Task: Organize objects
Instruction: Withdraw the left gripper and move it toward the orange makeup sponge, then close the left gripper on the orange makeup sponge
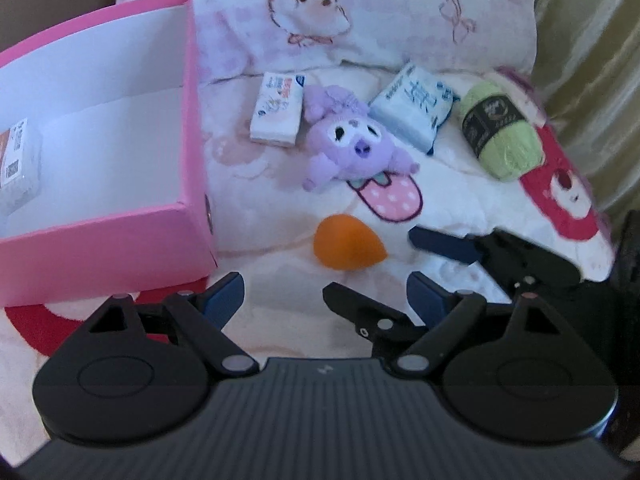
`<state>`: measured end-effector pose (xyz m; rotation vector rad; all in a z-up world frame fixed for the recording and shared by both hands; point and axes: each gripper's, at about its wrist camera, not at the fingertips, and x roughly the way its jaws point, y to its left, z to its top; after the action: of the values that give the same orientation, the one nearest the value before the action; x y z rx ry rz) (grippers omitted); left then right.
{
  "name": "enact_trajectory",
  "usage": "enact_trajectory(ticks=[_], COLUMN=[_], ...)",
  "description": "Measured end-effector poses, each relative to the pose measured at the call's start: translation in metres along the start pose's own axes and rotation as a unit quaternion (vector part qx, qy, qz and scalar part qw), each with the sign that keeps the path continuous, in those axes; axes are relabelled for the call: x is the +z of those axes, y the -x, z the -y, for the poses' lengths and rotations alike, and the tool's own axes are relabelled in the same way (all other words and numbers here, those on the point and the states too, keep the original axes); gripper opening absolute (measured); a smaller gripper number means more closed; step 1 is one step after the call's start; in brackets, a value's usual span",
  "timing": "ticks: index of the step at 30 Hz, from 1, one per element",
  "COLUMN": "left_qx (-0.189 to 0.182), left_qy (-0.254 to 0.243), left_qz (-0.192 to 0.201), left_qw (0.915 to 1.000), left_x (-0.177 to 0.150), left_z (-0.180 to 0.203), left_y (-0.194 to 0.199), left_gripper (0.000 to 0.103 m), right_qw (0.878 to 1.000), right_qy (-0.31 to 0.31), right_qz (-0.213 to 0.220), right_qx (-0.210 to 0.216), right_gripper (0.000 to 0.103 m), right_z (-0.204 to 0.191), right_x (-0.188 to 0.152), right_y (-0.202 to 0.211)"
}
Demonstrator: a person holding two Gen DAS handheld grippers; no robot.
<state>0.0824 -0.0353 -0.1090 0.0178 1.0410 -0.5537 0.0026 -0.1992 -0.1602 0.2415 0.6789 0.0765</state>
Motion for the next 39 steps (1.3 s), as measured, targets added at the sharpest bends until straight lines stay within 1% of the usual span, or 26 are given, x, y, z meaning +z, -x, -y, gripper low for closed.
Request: enact_trajectory(ticks=[3,5,8,10,11,12,13,14,16,18,20,25,29,31,36,39], left_qx=[-0.008,-0.011,-0.028,-0.038,-0.041,-0.047,-0.054,-0.057,-0.049,-0.052,-0.052,-0.043,-0.035,-0.023,-0.008,-0.005], left_qy=[0.0,-0.003,0.003,0.01,0.014,0.019,0.023,0.027,0.033,0.039,0.045,0.043,0.015,-0.003,-0.009,-0.017], left_qz=[0.007,0.016,0.019,0.018,0.019,0.02,0.022,0.022,0.023,0.027,0.029,0.028,0.024,0.026,0.038,0.038], left_qw=[0.9999,0.9998,0.9994,0.9991,0.9989,0.9985,0.998,0.9978,0.998,0.9975,0.9972,0.9977,0.999,0.9994,0.9992,0.9991], left_x=[0.002,0.001,-0.001,-0.003,-0.004,-0.005,-0.005,-0.004,-0.002,0.0,0.003,0.005,0.003,0.003,0.0,-0.001], left_z=[-0.004,-0.003,0.0,0.002,0.003,0.003,0.003,0.002,0.0,-0.004,-0.007,-0.008,0.002,0.007,0.013,0.016], left_y=[-0.001,-0.003,-0.011,-0.018,-0.021,-0.024,-0.027,-0.03,-0.036,-0.038,-0.039,-0.043,-0.044,-0.044,-0.046,-0.044], left_gripper=[0.086,0.083,0.075,0.066,0.064,0.06,0.053,0.051,0.044,0.039,0.038,0.037,0.035,0.034,0.033,0.033], right_qw=[1.0,1.0,1.0,0.999,0.999,0.999,0.999,0.999,1.0,1.0,1.0,1.0,1.0,0.999,0.999,0.999], right_qy=[-0.013,-0.01,0.004,0.022,0.031,0.034,0.033,0.026,0.007,0.004,0.006,0.02,0.028,0.033,0.038,0.047], right_qz=[0.005,0.004,0.002,0.002,0.003,0.004,0.005,0.004,0.0,0.004,0.005,0.004,0.001,-0.001,-0.007,-0.008], right_qx=[0.0,-0.004,-0.017,-0.03,-0.036,-0.038,-0.037,-0.03,-0.016,-0.01,-0.005,-0.006,-0.007,-0.011,-0.016,-0.019], right_gripper=[0.085,0.082,0.077,0.074,0.072,0.071,0.066,0.061,0.056,0.053,0.046,0.046,0.046,0.046,0.045,0.045], right_z=[0.001,-0.001,-0.004,-0.007,-0.008,-0.007,-0.006,-0.004,0.001,0.004,0.005,0.003,0.001,0.0,0.002,0.0], right_x=[-0.003,-0.005,-0.008,-0.011,-0.012,-0.013,-0.013,-0.012,-0.008,-0.008,-0.009,-0.011,-0.012,-0.012,-0.013,-0.015], right_y=[-0.005,-0.009,-0.016,-0.016,-0.016,-0.016,-0.016,-0.017,-0.019,-0.02,-0.02,-0.021,-0.021,-0.022,-0.025,-0.024])
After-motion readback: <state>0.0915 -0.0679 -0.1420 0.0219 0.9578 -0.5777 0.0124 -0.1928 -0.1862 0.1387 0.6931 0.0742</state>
